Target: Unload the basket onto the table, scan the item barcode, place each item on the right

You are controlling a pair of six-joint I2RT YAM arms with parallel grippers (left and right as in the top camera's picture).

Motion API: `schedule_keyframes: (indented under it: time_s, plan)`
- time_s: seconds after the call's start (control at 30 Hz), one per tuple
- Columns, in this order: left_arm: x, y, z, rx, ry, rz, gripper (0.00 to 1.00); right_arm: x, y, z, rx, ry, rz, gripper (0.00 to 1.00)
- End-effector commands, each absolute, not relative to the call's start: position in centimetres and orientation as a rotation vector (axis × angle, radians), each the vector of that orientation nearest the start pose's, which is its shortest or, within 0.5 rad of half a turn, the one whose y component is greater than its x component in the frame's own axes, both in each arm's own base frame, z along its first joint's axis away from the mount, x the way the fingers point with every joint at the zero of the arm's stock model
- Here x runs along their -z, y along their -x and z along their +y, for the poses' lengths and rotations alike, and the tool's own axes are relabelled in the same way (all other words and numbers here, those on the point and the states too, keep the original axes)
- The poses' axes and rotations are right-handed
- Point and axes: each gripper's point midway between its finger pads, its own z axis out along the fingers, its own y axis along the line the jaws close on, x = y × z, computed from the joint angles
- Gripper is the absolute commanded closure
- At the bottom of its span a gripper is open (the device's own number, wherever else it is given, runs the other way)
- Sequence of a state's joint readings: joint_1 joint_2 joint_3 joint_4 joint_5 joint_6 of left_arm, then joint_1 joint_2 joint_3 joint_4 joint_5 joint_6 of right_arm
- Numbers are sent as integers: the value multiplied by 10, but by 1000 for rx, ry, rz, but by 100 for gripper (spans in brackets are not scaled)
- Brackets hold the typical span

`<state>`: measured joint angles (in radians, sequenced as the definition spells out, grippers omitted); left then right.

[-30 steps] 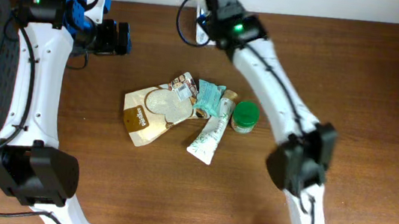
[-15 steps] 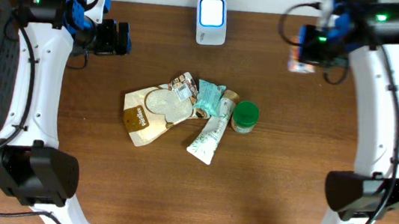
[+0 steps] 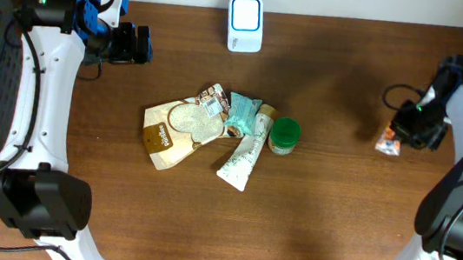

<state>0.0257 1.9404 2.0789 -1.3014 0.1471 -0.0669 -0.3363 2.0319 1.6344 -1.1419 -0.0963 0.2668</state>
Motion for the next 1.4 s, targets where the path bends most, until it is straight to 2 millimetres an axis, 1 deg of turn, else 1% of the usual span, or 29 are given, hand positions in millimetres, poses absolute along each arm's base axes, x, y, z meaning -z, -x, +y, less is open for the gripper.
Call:
schedule_keyframes:
  time_s: [0.0, 0.03, 0.07, 0.1, 0.17, 0.27, 0.4, 0.43, 0.53, 0.57, 0.6, 0.63, 0.67, 0.73, 0.77, 0.8, 0.9, 0.93, 1.0, 1.07, 1.1, 1.2, 1.27, 1.37]
  plan:
    - [-228, -447, -14, 220, 61, 2730, 1, -54, -371, -122, -175, -1012, 2933, 93]
    - [-228, -447, -14, 220, 61, 2730, 1, -50, -370, -122, -173, -1010, 2932, 86]
    - [-228, -447, -14, 220, 61, 2730, 1, -47, -370, -122, -173, -1010, 2932, 74]
    - [-228, -447, -14, 220, 61, 2730, 1, -46, -369, -122, -173, -1009, 2933, 65]
    - [-228, -447, -14, 220, 61, 2730, 1, -47, -370, -122, -173, -1007, 2931, 61]
    - [-228, -447, -14, 220, 61, 2730, 1, -55, -373, -123, -174, -1004, 2922, 61]
    - [-228, -447, -14, 220, 61, 2730, 1, -84, -379, -118, -195, -974, 2917, 56]
    - [-228, -447, -14, 220, 61, 2730, 1, -92, -381, -113, -213, -931, 2924, 55]
    - [-228, -447, -14, 220, 61, 2730, 1, -120, -397, -75, -381, -634, 2948, 53]
    - [-228, -447, -14, 220, 61, 2730, 1, -129, -401, -58, -431, -516, 2955, 51]
    - [-228, -447, -14, 220, 61, 2730, 1, -137, -405, -36, -468, -390, 2961, 49]
    - [-228, -447, -14, 220, 61, 2730, 1, -140, -407, -23, -473, -330, 2967, 48]
    - [-228, -447, -14, 220, 61, 2730, 1, -142, -409, -6, -474, -241, 2972, 47]
    - [-228, -447, -14, 220, 61, 2730, 1, -143, -414, 24, -473, -81, 2966, 42]
    - [-228, -447, -14, 220, 61, 2730, 1, -143, -418, 40, -447, 1, 2953, 37]
    - [-228, -447, -14, 220, 61, 2730, 1, -142, -421, 51, -409, 55, 2944, 32]
    - [-228, -447, -14, 220, 61, 2730, 1, -141, -427, 78, -292, 193, 2913, 24]
    - [-228, -447, -14, 221, 61, 2730, 1, -141, -429, 94, -234, 266, 2895, 22]
    - [-228, -447, -14, 220, 61, 2730, 1, -141, -427, 117, -194, 375, 2869, 16]
    - [-228, -447, -14, 220, 61, 2730, 1, -141, -424, 135, -181, 447, 2852, 11]
    - [-228, -447, -14, 220, 61, 2730, 1, -141, -421, 143, -167, 481, 2848, 7]
    - [-228, -447, -14, 220, 61, 2730, 1, -135, -413, 165, -139, 564, 2846, 1]
    - [-228, -447, -14, 220, 61, 2730, 1, -131, -411, 169, -129, 585, 2852, 0]
    - [-228, -447, -14, 220, 61, 2730, 1, -122, -407, 169, -119, 595, 2887, 2]
